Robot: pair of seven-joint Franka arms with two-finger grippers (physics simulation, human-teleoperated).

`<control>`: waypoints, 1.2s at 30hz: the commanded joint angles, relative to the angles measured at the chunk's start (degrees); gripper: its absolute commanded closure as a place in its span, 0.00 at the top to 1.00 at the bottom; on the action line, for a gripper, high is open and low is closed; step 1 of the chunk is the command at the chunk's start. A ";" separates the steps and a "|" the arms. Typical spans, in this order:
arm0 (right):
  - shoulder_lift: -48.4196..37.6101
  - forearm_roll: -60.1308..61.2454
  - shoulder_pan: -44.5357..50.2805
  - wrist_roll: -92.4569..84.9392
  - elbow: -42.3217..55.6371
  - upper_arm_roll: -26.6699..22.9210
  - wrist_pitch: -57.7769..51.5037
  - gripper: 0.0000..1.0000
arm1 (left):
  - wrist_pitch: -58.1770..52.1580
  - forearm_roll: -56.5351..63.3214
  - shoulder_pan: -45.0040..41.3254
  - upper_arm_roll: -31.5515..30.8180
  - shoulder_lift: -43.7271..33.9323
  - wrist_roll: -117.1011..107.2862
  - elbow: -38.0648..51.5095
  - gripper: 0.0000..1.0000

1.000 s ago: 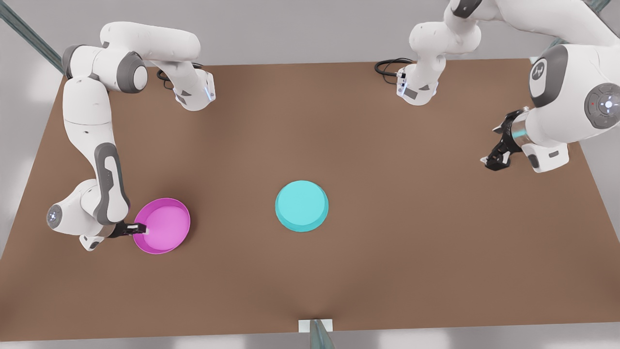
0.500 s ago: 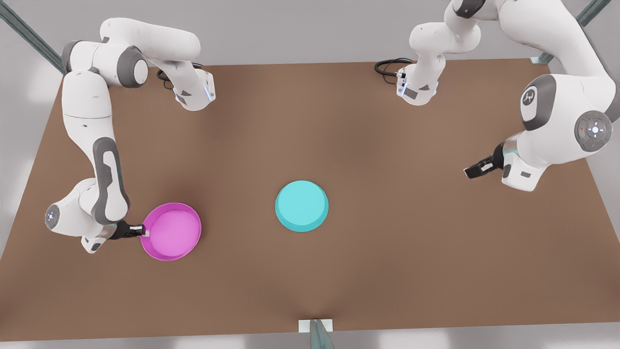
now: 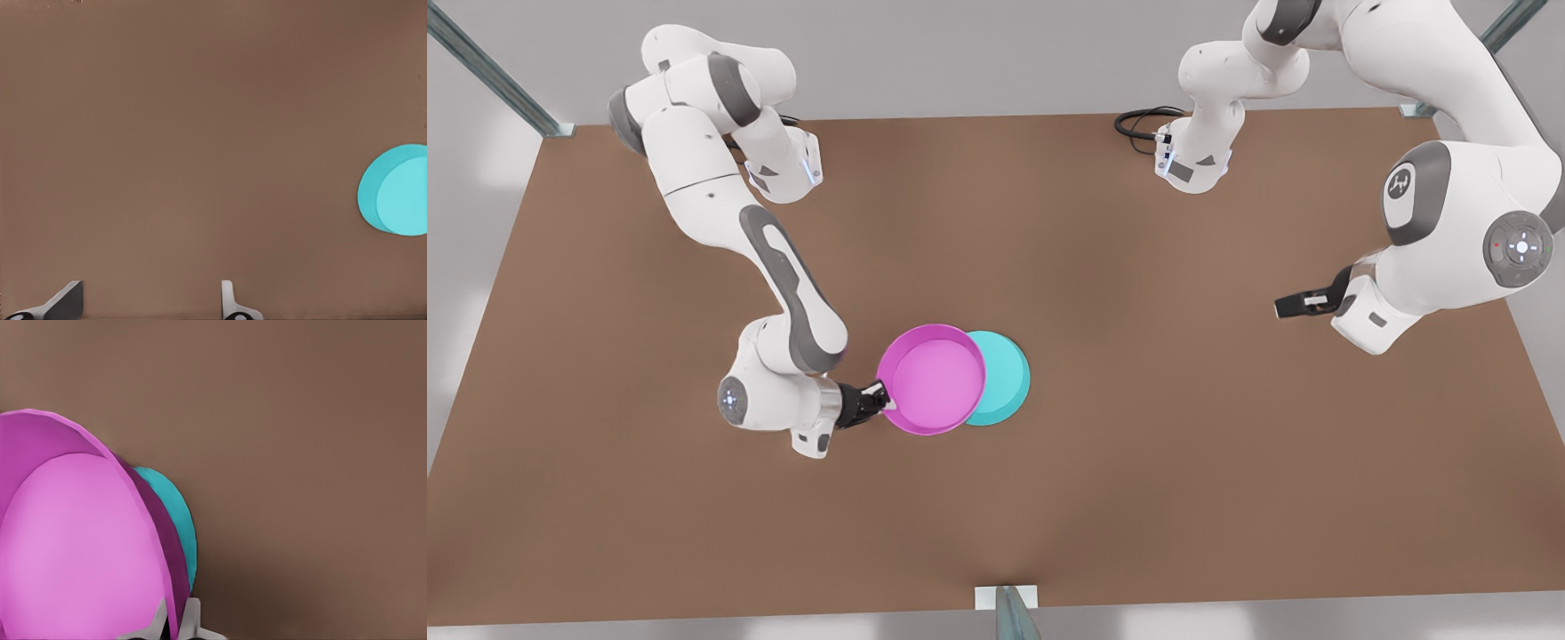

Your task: Flip the blue plate over with the left arm, and stack the pink plate on top of the blue plate with the right arm

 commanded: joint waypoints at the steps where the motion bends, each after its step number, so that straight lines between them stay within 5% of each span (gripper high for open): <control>1: 0.37 2.62 2.25 15.06 0.10 -0.02 1.80 0.21 | -0.69 -0.28 0.01 0.02 -0.21 12.36 0.04 1.00; 24: 3.54 2.10 6.38 15.50 -3.07 -0.11 6.20 0.21 | -12.39 -0.28 0.54 2.75 -0.92 11.39 4.34 1.00; 25: 3.54 2.10 6.47 15.94 -2.28 -0.11 5.67 0.67 | -12.30 -0.19 0.54 2.75 -0.74 11.22 4.34 1.00; 26: 2.84 2.10 6.12 15.76 -2.28 -0.11 5.32 1.00 | -12.03 -0.10 0.54 2.75 -0.30 11.30 4.34 1.00; 31: 0.20 2.10 5.42 16.11 -1.31 -0.28 2.25 1.00 | -12.21 -0.19 0.63 2.75 -0.39 11.39 4.52 1.00; 34: -6.21 1.84 -0.03 17.17 5.45 -0.64 -8.82 1.00 | -12.12 0.07 0.54 2.75 -0.48 10.51 4.61 1.00; 36: -7.80 -19.31 -0.38 19.53 19.66 -4.59 -28.90 1.00 | -12.39 0.25 0.63 3.01 -0.39 10.77 4.61 1.00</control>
